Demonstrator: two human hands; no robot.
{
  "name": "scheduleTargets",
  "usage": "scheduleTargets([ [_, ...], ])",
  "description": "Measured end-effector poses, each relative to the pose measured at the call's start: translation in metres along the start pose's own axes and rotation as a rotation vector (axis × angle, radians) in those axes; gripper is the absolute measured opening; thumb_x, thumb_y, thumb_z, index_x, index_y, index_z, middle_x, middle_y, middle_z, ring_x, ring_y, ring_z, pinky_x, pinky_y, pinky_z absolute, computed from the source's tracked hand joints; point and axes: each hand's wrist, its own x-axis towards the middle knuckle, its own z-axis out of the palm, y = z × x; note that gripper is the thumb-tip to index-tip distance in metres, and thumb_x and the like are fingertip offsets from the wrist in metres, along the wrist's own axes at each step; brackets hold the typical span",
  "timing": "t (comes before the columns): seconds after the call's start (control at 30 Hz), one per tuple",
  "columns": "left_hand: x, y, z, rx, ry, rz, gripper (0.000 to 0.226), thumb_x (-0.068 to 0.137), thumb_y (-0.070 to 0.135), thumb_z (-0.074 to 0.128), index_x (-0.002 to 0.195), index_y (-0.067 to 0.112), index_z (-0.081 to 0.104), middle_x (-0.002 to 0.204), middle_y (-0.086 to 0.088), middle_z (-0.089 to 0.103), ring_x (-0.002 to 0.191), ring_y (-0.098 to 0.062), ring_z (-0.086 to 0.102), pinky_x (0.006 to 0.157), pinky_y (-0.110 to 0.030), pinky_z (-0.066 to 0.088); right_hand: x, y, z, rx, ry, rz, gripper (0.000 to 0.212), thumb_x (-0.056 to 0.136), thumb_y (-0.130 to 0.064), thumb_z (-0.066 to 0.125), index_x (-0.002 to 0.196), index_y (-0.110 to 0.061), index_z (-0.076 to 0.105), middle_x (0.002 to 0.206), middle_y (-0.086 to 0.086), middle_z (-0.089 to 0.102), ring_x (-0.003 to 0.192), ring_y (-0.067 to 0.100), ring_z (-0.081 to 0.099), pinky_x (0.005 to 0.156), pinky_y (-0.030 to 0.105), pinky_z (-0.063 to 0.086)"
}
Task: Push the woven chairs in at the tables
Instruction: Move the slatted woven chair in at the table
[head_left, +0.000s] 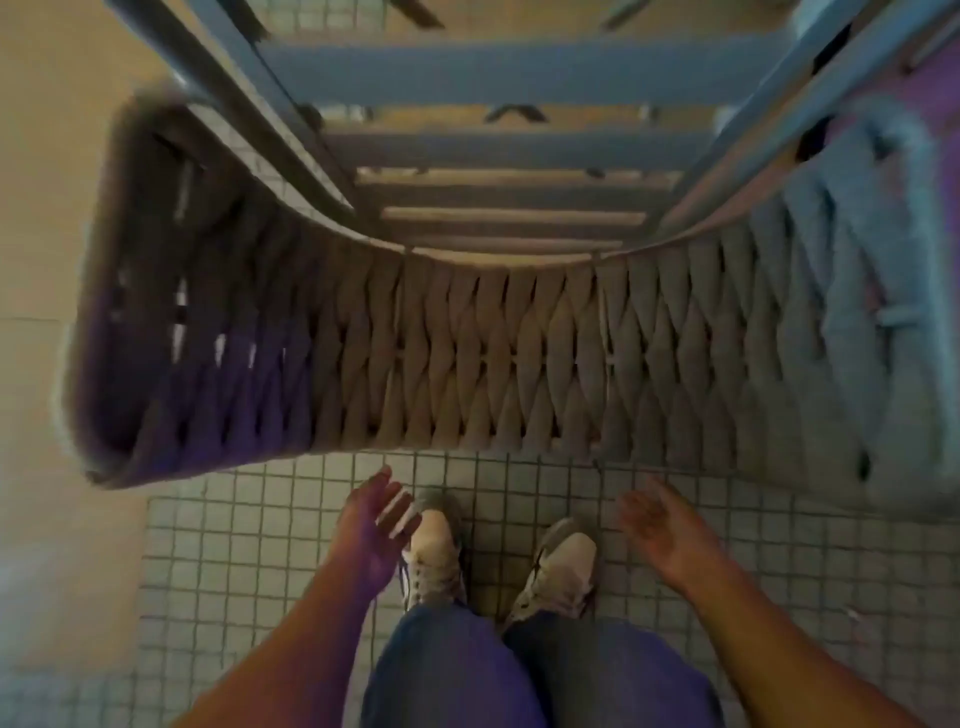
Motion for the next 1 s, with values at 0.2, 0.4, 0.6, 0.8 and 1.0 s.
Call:
scheduleTargets([
  [0.2,0.128,0.012,-0.005,-0.033,-0.017,0.117,0.018,0.094,0.014,0.048,0.095,0.023,0.063,0.100,-0.002,0.060,0.100,-0.021,0.057,0.094,-0.042,0.045,0.110,-0.005,0.019,0.117,-0.010,-0.118,0.003,0.089,-0.015,0.059,0.092,-0.014,0.058,0.097,0.007,0.060,0.088,0.019,0.058,0.056,0.028,0.059],
  [0.4,0.156,0.016,-0.004,-0.086,-0.086,0.191,0.044,0.089,0.020,0.059,0.133,0.023,0.054,0.119,-0.001,0.064,0.113,-0.020,0.059,0.098,-0.042,0.045,0.128,0.003,0.011,0.185,-0.145,-0.172,0.048,0.089,-0.033,0.058,0.133,-0.014,0.050,0.127,0.009,0.060,0.116,0.024,0.056,0.088,0.041,0.054],
  [0.6,0.102,0.030,-0.019,-0.050,-0.101,0.158,0.057,0.086,0.045,0.060,0.137,0.024,0.048,0.123,-0.003,0.062,0.114,-0.023,0.058,0.098,-0.045,0.045,0.067,-0.005,0.003,0.106,-0.095,-0.267,0.064,0.080,-0.041,0.063,0.138,-0.018,0.046,0.135,0.008,0.056,0.122,0.026,0.054,0.093,0.044,0.053],
  [0.8,-0.004,0.063,-0.032,0.054,-0.002,0.164,0.061,0.082,0.051,0.062,0.134,0.022,0.052,0.122,-0.007,0.063,0.106,-0.024,0.062,0.085,-0.042,0.050,-0.055,-0.026,0.001,0.029,-0.039,-0.256,0.054,0.076,-0.039,0.067,0.125,-0.021,0.056,0.125,0.009,0.062,0.114,0.027,0.059,0.087,0.047,0.055],
  [1.0,-0.099,0.116,-0.040,0.131,0.070,0.170,0.063,0.081,0.048,0.066,0.134,0.020,0.050,0.122,-0.008,0.063,0.097,-0.026,0.064,0.077,-0.041,0.054,-0.167,-0.034,0.015,-0.049,0.056,-0.297,0.056,0.081,-0.041,0.066,0.132,-0.020,0.052,0.125,0.011,0.064,0.112,0.030,0.061,0.093,0.052,0.048],
])
